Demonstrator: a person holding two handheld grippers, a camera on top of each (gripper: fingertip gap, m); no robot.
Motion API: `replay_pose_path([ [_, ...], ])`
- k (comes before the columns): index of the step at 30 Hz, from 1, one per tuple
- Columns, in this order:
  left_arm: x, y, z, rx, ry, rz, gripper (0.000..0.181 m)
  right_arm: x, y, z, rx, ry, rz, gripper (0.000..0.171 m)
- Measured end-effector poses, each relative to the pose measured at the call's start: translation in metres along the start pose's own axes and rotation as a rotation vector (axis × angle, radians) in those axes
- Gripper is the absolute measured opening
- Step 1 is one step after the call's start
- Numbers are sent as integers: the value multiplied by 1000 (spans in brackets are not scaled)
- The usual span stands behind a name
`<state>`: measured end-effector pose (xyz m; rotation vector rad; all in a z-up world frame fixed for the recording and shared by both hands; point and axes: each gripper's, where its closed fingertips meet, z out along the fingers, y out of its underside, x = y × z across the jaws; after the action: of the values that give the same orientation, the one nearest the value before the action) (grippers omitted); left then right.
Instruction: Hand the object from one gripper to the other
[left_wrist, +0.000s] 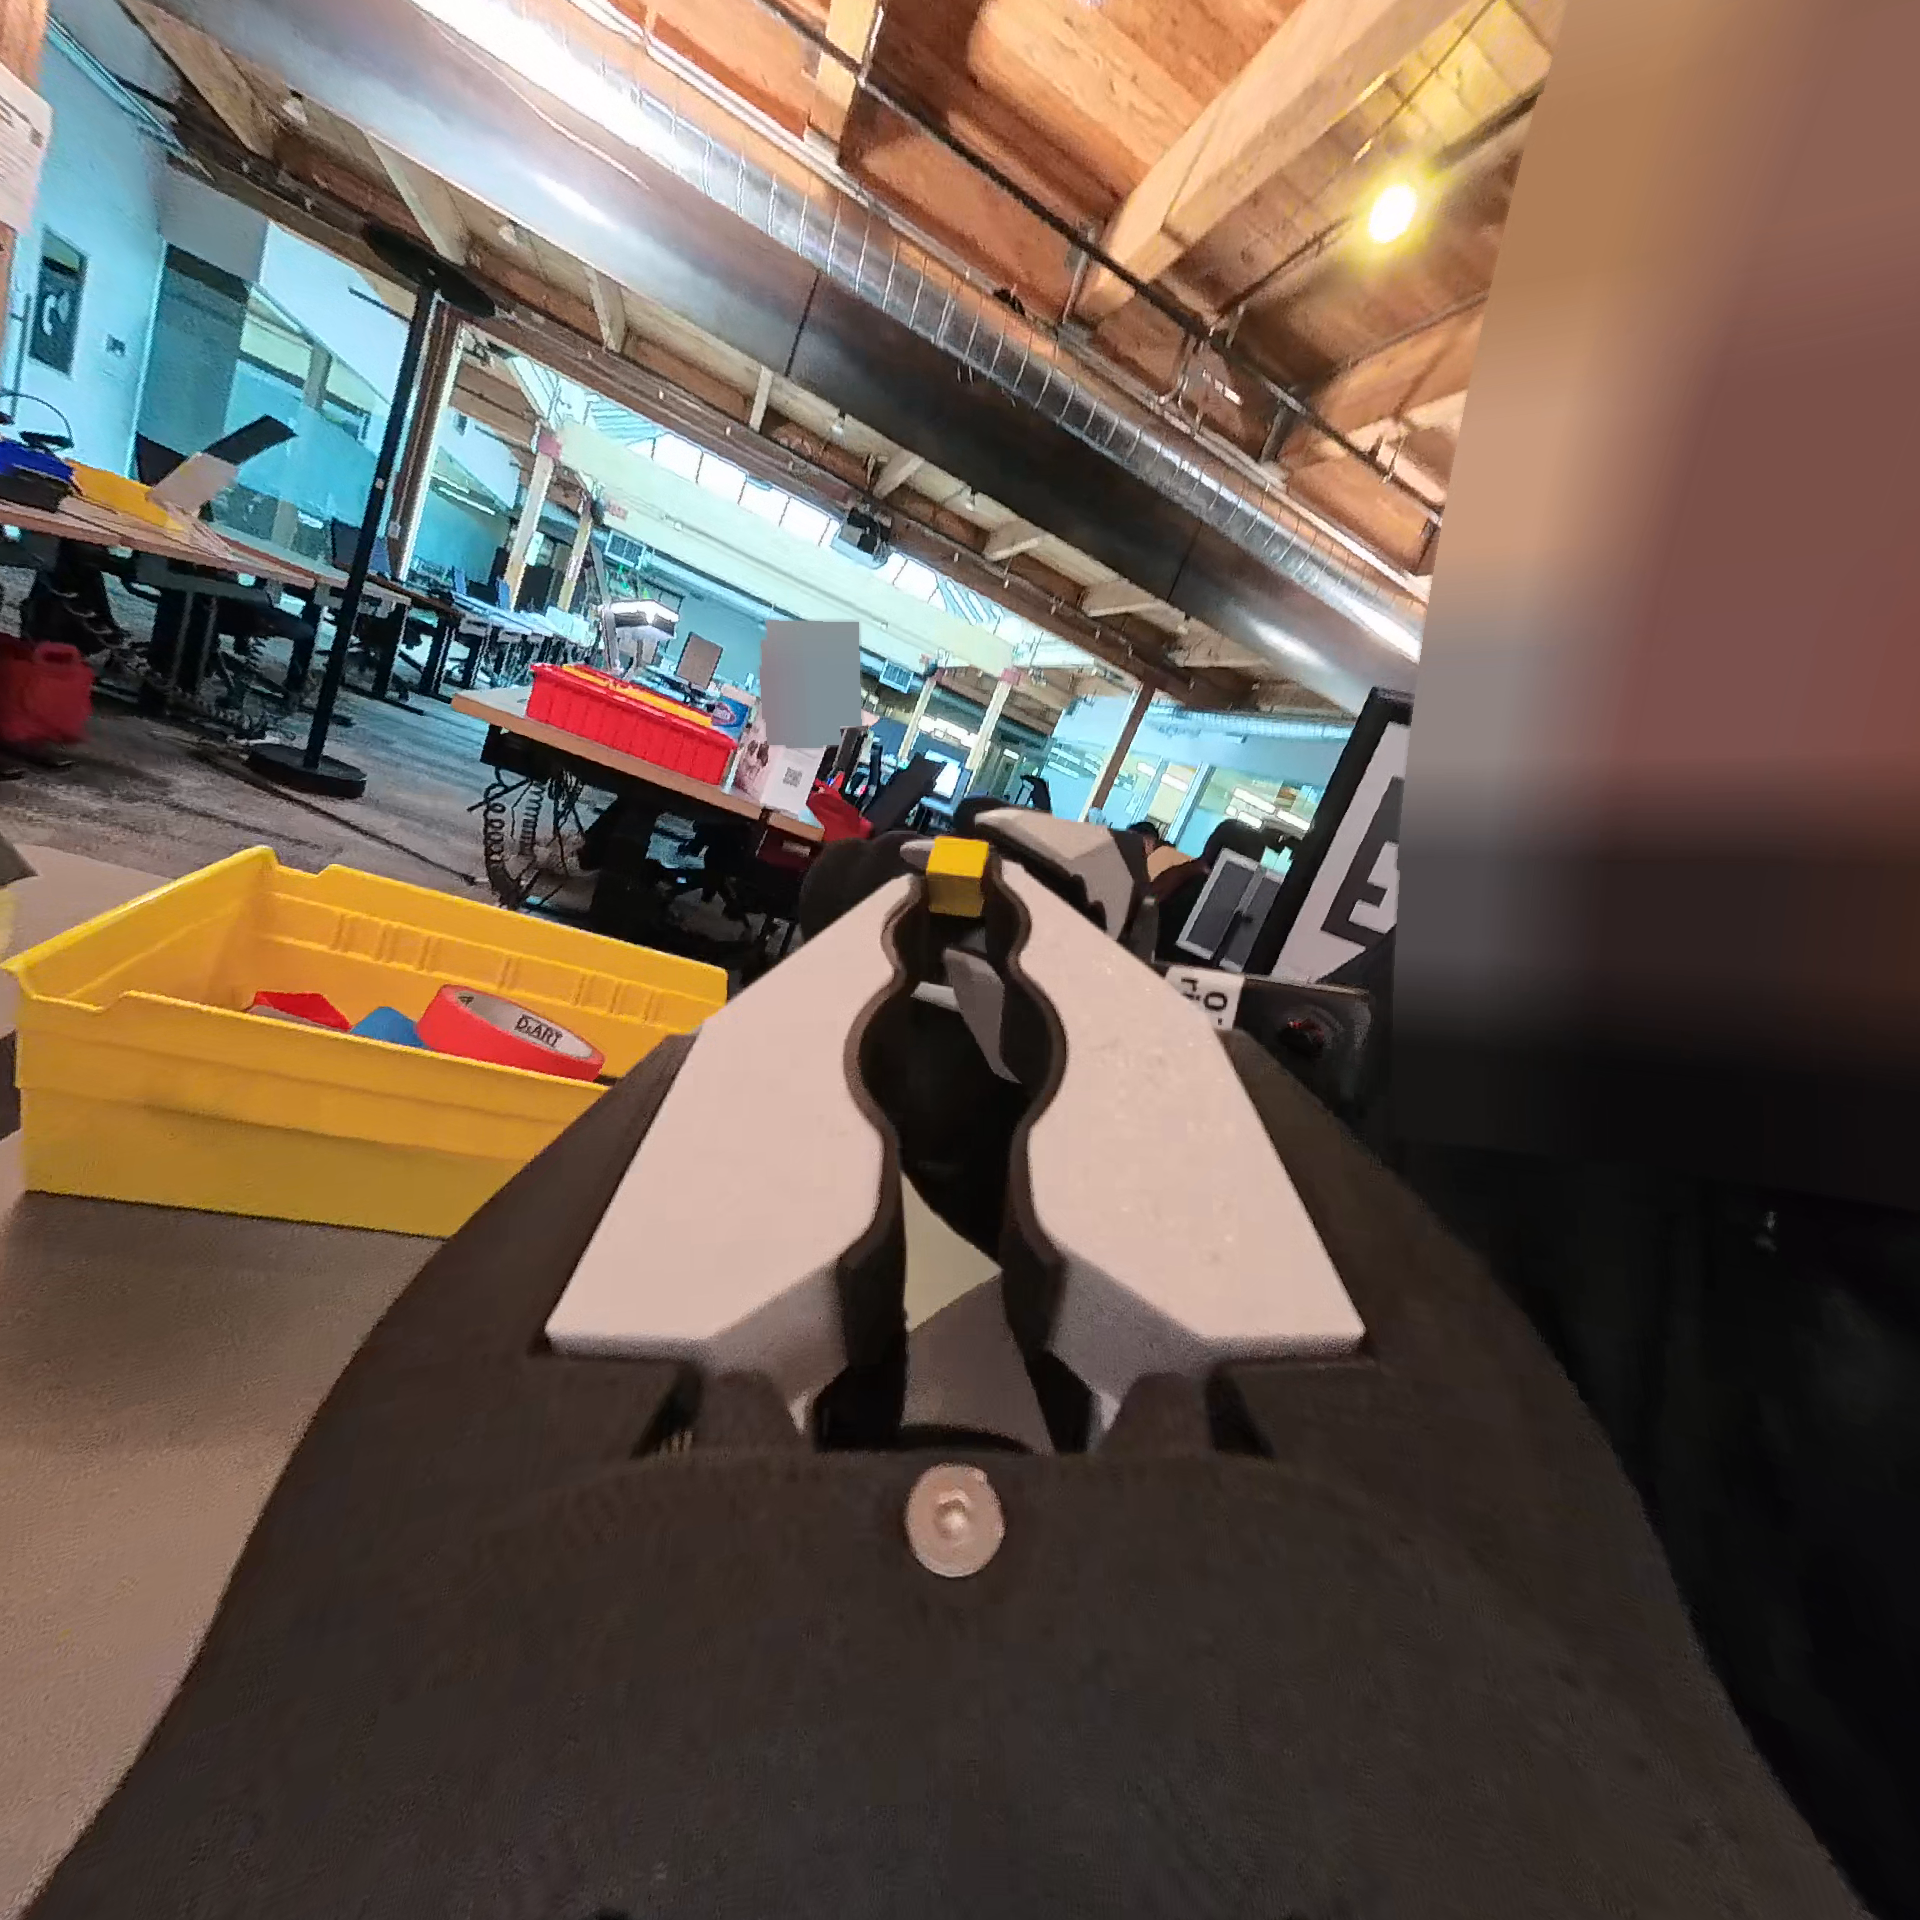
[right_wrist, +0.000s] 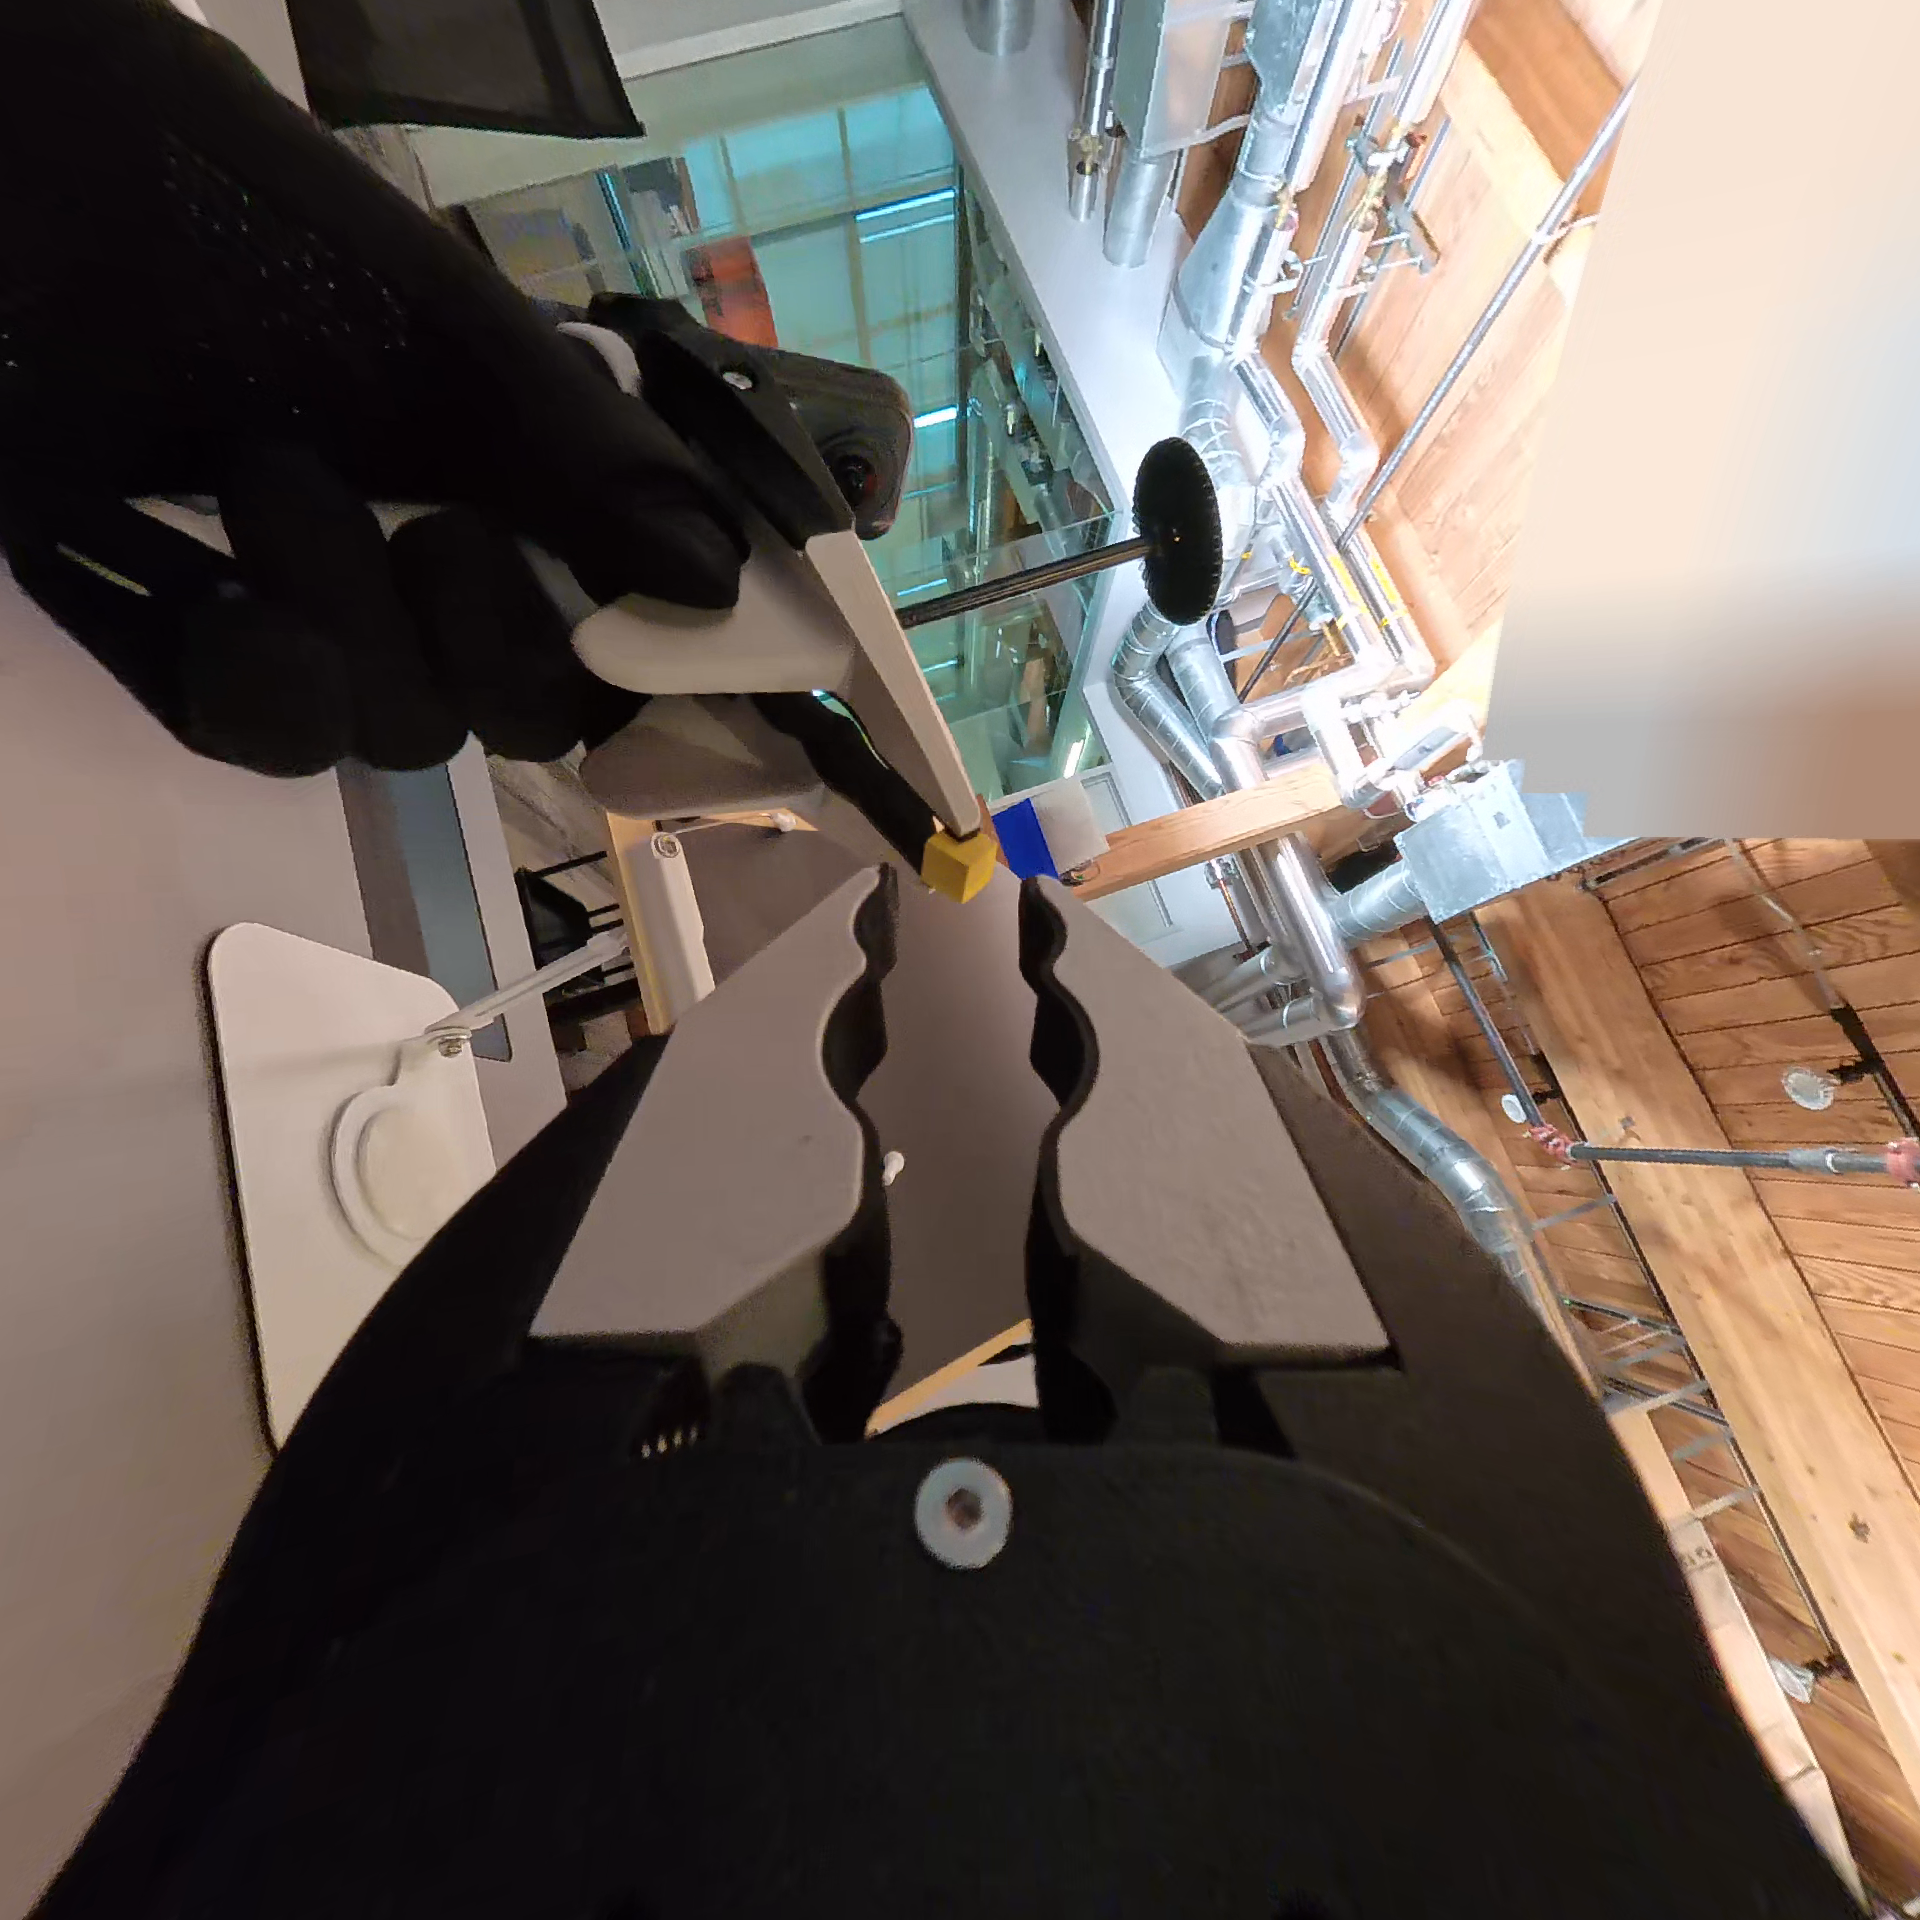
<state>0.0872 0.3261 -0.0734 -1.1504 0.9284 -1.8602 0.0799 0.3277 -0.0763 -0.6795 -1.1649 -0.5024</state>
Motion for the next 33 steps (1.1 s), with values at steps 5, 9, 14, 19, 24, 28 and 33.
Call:
replay_pose_path([
  [5,0,-1,1,31,13,-23,9,1,2,3,-25,29,-5,17],
  [9,2,-2,2,43,23,-29,9,2,2,4,-25,33,-3,18],
  [14,2,-2,4,62,31,-44,9,4,3,6,-45,52,-1,17],
  [19,2,-1,6,69,35,-52,9,2,4,7,-53,53,-12,15],
  [24,2,-1,5,70,44,-56,9,3,3,6,-48,56,-16,16],
  [28,2,-1,6,68,43,-57,9,3,3,6,-42,51,-17,18],
  [33,1,1,7,66,47,-61,9,0,4,6,-41,32,-17,16],
])
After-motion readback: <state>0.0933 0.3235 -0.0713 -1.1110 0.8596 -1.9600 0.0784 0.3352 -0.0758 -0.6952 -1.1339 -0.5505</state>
